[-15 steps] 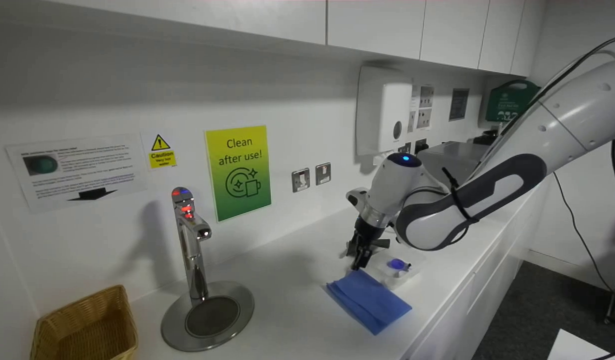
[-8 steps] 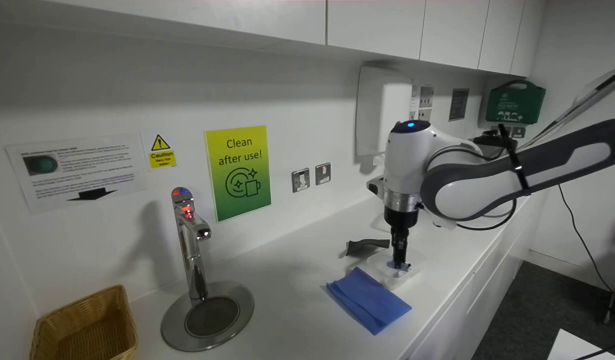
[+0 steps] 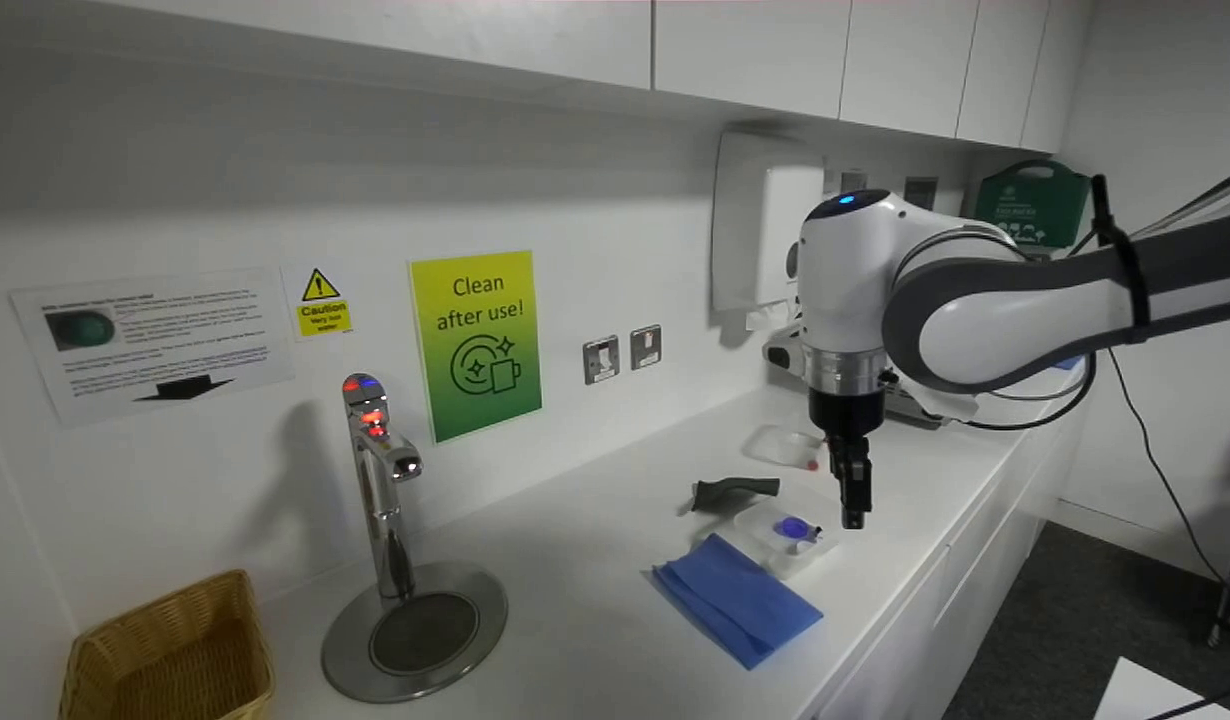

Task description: Remove the black object from the clear bowl and put it on the countertop

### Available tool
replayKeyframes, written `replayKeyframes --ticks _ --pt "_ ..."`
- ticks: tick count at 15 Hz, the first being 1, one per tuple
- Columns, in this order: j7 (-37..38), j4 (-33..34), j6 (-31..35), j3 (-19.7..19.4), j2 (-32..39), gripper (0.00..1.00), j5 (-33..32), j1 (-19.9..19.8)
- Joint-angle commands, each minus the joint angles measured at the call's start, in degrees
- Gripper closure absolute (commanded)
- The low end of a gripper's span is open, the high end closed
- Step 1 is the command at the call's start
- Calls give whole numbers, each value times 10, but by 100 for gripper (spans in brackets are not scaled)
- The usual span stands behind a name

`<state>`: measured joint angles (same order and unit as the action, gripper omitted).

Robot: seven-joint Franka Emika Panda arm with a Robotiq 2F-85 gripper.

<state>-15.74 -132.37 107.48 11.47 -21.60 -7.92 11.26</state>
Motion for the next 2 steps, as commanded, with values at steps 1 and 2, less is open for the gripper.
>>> replayKeyframes --ticks 1,2 --pt "3 1 -1 -7 5 0 -3 8" --pt "3 1 -1 -7 8 0 -3 8"
